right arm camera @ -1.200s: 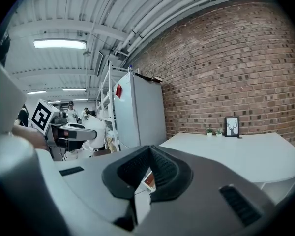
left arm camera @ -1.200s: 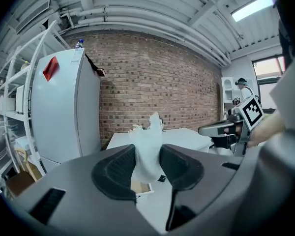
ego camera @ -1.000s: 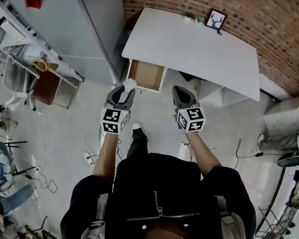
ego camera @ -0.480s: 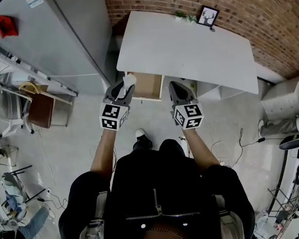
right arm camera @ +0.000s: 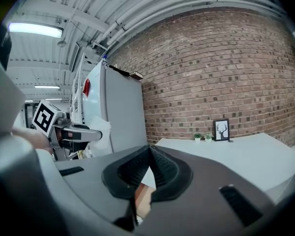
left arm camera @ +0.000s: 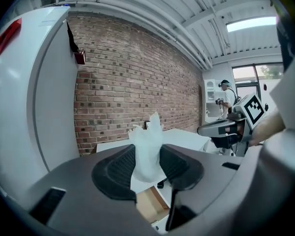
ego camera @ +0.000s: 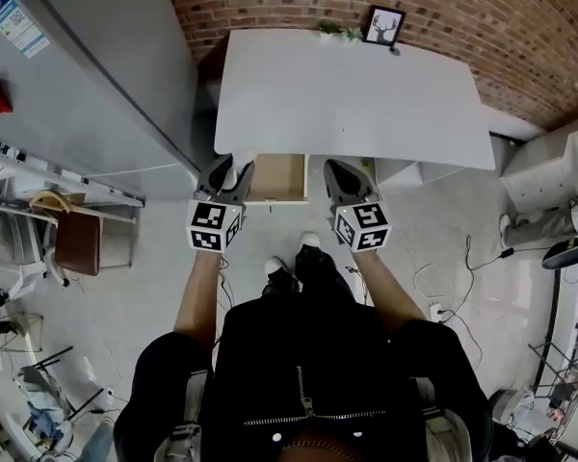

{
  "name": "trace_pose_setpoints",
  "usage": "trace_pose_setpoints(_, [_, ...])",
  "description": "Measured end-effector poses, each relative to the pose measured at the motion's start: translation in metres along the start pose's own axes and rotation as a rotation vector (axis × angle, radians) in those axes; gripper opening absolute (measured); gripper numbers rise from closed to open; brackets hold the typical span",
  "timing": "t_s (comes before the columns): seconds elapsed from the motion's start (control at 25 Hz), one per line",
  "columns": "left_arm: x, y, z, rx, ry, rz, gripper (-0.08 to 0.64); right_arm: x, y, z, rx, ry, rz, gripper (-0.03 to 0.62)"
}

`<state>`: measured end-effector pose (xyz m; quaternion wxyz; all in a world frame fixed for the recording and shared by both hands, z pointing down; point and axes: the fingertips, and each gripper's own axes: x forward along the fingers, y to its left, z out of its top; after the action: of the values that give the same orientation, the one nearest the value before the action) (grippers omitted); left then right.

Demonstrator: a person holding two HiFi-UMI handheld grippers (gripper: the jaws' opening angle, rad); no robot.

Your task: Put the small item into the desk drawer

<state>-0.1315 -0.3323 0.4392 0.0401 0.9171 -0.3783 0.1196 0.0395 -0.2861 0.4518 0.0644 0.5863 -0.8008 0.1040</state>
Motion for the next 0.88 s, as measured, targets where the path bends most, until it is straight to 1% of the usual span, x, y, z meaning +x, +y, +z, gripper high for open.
trace_pose_setpoints(0.24, [0.021,0.003,0.01,0.01,-0.012,-0.009,0.161,0.013,-0.018,0.005,0.002,-0.004,-0.009,0.006])
trace_pose_setpoints(0.48, [0.032,0.006,0.008,0.014,0.006,-0.023,0.161,0.022,-0.022,0.006,0.006,0.005,-0.001,0.006])
trace_pose_setpoints(0.68, [0.039,0.001,-0.009,0.012,0.052,-0.044,0.161,0.023,-0.022,-0.009,0.025,0.033,0.005,0.006])
trace_pose_setpoints(0.88, [0.042,-0.008,-0.033,0.005,0.111,-0.07,0.161,0.019,-0.021,-0.032,0.062,0.077,0.003,0.006])
